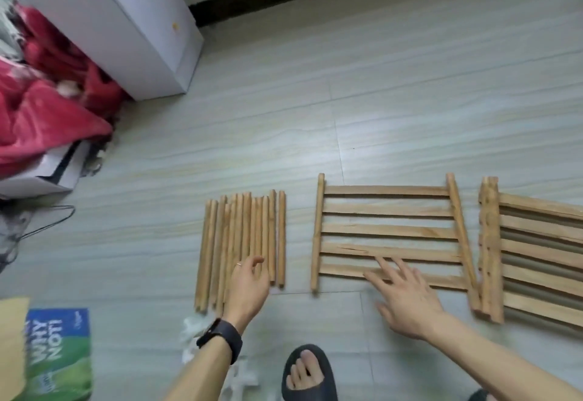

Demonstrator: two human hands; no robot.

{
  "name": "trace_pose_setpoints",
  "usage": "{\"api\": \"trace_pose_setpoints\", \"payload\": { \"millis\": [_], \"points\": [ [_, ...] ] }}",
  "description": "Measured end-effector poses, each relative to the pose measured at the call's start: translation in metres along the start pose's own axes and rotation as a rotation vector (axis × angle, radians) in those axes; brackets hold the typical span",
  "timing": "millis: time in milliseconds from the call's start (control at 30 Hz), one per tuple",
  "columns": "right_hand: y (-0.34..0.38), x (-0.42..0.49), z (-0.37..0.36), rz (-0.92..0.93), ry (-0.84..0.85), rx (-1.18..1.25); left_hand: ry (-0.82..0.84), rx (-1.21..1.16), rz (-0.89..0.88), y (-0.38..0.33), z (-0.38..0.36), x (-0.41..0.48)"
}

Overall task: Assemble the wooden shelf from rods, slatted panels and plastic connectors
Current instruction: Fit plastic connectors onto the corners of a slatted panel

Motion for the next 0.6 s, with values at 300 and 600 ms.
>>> {"api": "trace_pose_setpoints", "payload": {
  "millis": [300,600],
  "points": [
    [0.009,0.010,-0.030,0.011,0.176,-0.166,-0.127,0.225,0.331,0.152,0.041,-0.055],
    [0.013,0.013,-0.020,0.037,0.274,-0.211,0.105,0.314,0.375,0.167,0.006,-0.051]
  ]
}}
Point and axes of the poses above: each hand's wrist, its own x-axis towards the middle knuckle, its own z-axis out of the back of the hand, y = z × x, the point moved 8 cm from there along x, towards the middle knuckle, and after that the axes turned 4 degrees about -x, right-handed, at the moved point
